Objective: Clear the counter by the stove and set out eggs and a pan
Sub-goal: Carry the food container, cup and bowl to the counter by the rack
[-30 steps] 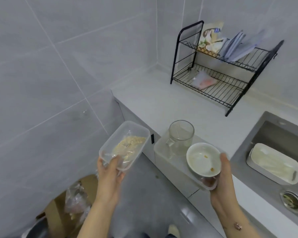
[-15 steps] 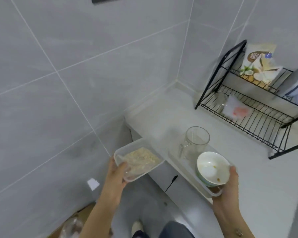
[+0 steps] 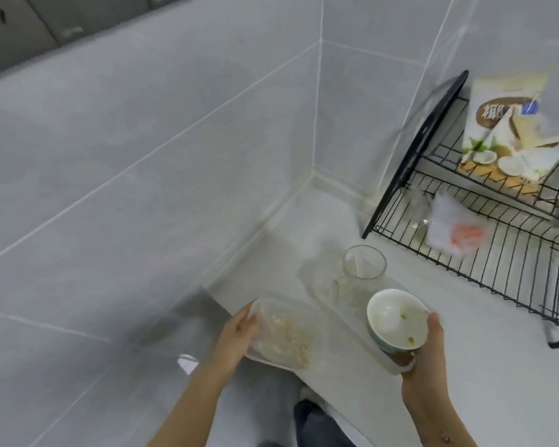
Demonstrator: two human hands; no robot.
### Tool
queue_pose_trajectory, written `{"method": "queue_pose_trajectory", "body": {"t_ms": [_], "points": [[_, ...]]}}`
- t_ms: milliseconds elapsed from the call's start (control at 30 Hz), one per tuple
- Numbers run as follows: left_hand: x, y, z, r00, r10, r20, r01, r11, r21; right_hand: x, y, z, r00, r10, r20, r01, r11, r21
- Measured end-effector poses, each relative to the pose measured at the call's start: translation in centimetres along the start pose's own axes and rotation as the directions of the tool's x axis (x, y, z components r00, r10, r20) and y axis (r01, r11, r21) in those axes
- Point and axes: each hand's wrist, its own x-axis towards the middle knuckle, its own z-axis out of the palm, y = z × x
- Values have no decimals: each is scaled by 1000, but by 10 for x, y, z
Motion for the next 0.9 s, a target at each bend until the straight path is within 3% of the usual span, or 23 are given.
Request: {"method": "queue_pose_trajectory", "body": {"t_ms": [200, 333, 433, 533, 600, 800, 900], "points": [[49, 19, 16, 996, 93, 12, -93, 964, 251, 41, -18, 14, 999, 14, -41, -15, 999, -34], [62, 47, 17, 986, 161, -36, -152, 973, 175, 54, -26, 28, 999, 35, -20, -36, 998, -50], [74, 81, 27, 990, 86, 115, -82, 996, -38, 58, -28, 45, 999, 40, -1, -40, 997, -69], [91, 111, 41, 924, -41, 380, 71, 995, -65, 58, -27, 67, 1000, 11, 28, -8, 995, -98], [104, 122, 44, 888, -84, 452, 121, 991, -52, 59, -26, 84, 999, 6, 44, -1, 993, -120], [138, 115, 29, 942, -106, 317, 134, 989, -68, 75, -14, 124, 994, 79, 72, -60, 972, -228], [148, 102, 23, 983, -66, 169, 56, 996, 63, 82, -8, 134, 993, 113, 40, -95, 942, -322]]}}
